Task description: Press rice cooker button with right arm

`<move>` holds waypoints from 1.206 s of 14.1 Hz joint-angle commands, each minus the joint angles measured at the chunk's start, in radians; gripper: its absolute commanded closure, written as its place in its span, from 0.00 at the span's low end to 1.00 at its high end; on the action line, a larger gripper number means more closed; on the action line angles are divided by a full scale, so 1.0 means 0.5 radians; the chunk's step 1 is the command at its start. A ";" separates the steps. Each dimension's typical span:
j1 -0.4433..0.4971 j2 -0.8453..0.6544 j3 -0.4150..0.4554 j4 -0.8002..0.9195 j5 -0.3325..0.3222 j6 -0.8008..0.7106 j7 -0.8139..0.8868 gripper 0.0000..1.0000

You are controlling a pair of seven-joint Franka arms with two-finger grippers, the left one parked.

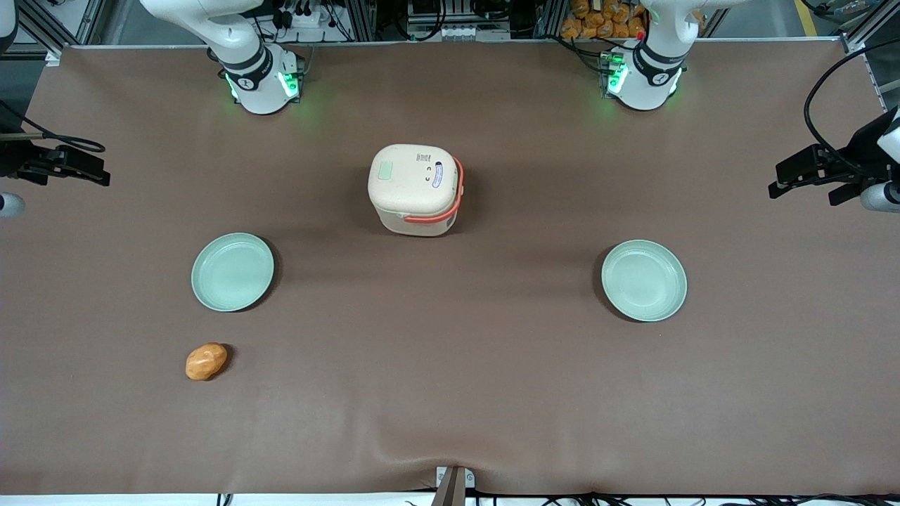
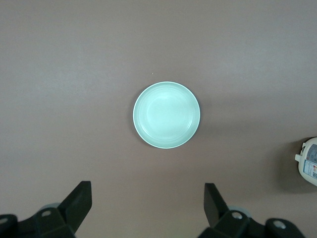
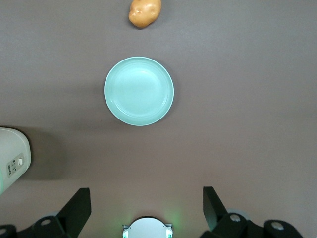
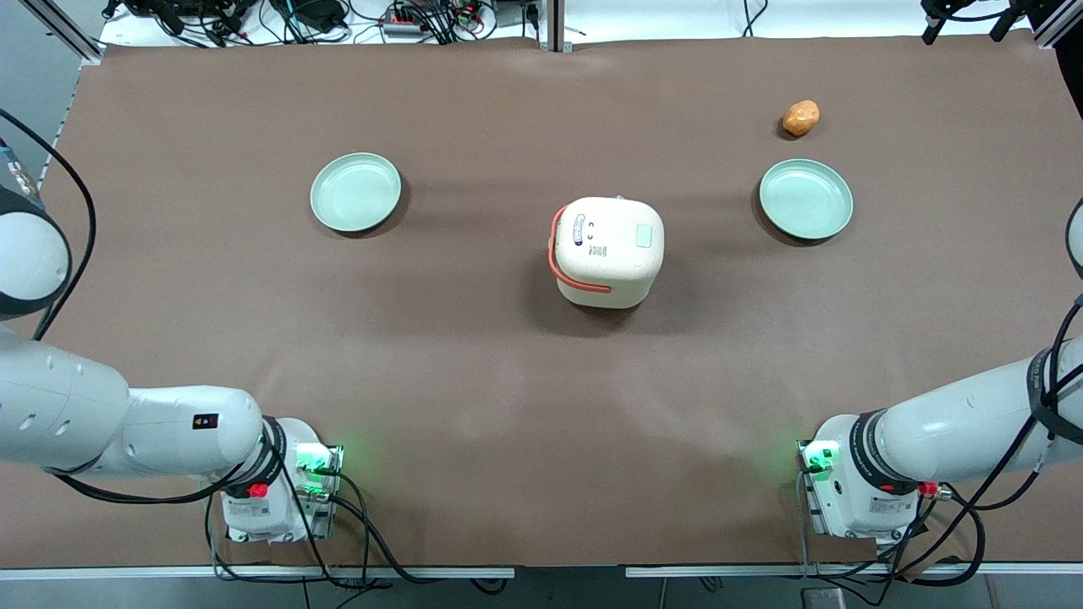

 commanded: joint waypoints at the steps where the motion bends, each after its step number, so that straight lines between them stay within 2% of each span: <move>1: -0.016 -0.014 0.015 -0.003 -0.028 0.002 -0.019 0.00; 11: -0.013 -0.002 0.018 -0.003 -0.055 0.097 -0.032 0.00; 16: 0.073 0.004 0.037 0.013 -0.022 0.063 -0.038 0.00; 17: 0.137 0.007 0.040 0.013 -0.021 -0.013 -0.038 0.00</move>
